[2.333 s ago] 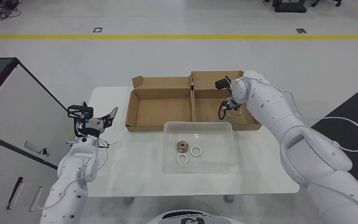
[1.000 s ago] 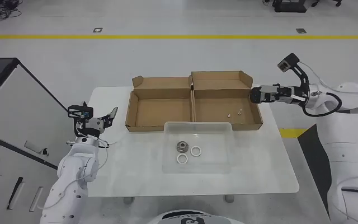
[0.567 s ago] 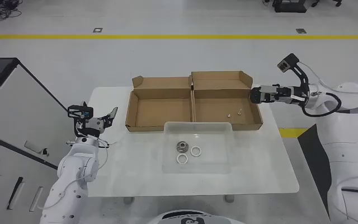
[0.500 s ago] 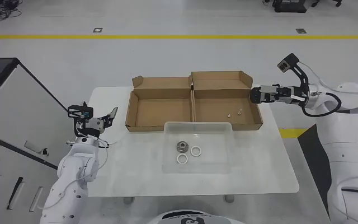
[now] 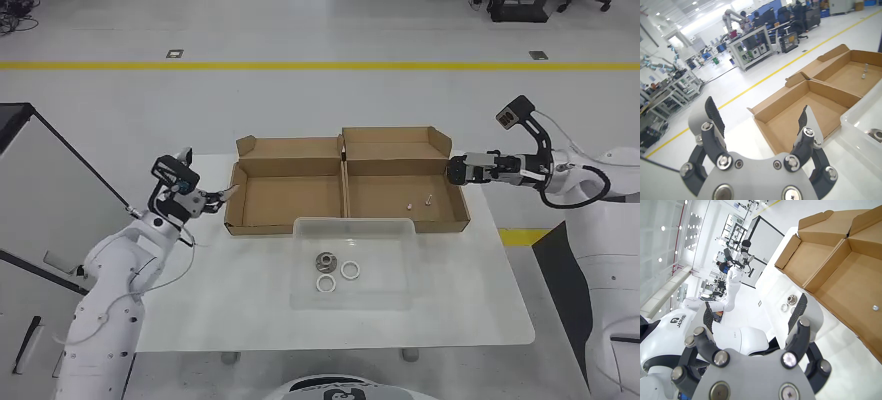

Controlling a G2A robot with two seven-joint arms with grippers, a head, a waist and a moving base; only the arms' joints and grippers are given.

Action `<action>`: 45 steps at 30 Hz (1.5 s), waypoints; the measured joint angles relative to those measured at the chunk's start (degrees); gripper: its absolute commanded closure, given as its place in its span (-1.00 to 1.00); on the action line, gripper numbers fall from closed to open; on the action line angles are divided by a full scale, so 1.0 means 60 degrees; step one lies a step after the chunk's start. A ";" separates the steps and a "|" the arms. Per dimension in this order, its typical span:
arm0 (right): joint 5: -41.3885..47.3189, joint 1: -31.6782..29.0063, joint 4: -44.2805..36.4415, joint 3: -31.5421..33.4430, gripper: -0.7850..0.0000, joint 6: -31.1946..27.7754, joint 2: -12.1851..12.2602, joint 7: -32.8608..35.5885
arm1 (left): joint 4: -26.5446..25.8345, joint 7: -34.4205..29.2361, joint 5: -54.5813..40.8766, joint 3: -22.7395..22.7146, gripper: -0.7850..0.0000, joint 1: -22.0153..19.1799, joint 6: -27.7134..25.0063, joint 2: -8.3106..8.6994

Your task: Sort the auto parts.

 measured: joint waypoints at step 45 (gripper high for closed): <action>0.0000 0.0000 0.0000 0.0000 -1.00 0.0000 0.0000 0.0000 | 0.0262 -1.0484 -0.7714 0.6895 -1.00 -0.6751 -0.1432 -0.0089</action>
